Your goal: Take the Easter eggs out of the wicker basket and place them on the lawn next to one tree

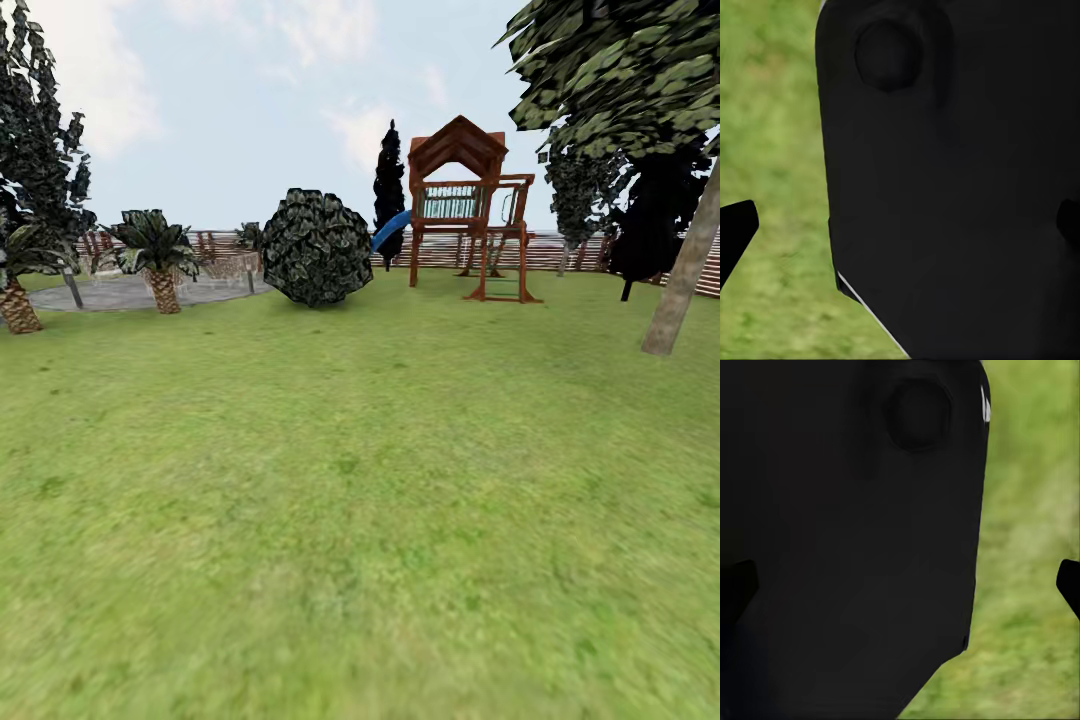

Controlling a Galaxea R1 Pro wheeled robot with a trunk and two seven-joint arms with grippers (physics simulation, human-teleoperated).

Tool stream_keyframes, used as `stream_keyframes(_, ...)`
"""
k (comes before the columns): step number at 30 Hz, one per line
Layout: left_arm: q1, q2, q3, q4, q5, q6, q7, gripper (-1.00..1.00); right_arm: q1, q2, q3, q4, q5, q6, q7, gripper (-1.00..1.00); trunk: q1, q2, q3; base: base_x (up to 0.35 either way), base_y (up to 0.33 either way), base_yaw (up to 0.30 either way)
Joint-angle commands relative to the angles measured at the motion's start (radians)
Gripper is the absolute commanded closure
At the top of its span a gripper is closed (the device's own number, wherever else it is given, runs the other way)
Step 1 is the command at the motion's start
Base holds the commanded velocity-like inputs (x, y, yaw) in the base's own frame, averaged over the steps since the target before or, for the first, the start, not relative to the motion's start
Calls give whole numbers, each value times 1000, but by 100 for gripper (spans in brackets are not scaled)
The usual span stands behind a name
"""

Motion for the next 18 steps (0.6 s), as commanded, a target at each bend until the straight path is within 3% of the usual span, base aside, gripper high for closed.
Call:
stream_keyframes(1, 0, 0, 0, 0, 0, 0, 0, -100, 0, 0, 0, 0, 0, 0, 0, -100, 0, 0, 0, 0, 0, 0)
stream_keyframes(5, 4, -1, 2, -3, -2, -5, -1, -100, -11, -1, 4, -2, 1, 4, 4, -100, 0, 0, 0, 0, 0, 0)
stream_keyframes(10, 10, 19, 3, -31, 10, -5, -2, -100, -40, -3, -1, -24, -6, -20, 1, -100, 0, 0, 0, 0, 0, 0)
stream_keyframes(18, 4, 12, 2, -76, 10, -6, -10, -100, -66, -13, 3, -43, 1, -64, 1, -100, 0, 0, 0, 0, 0, 0)
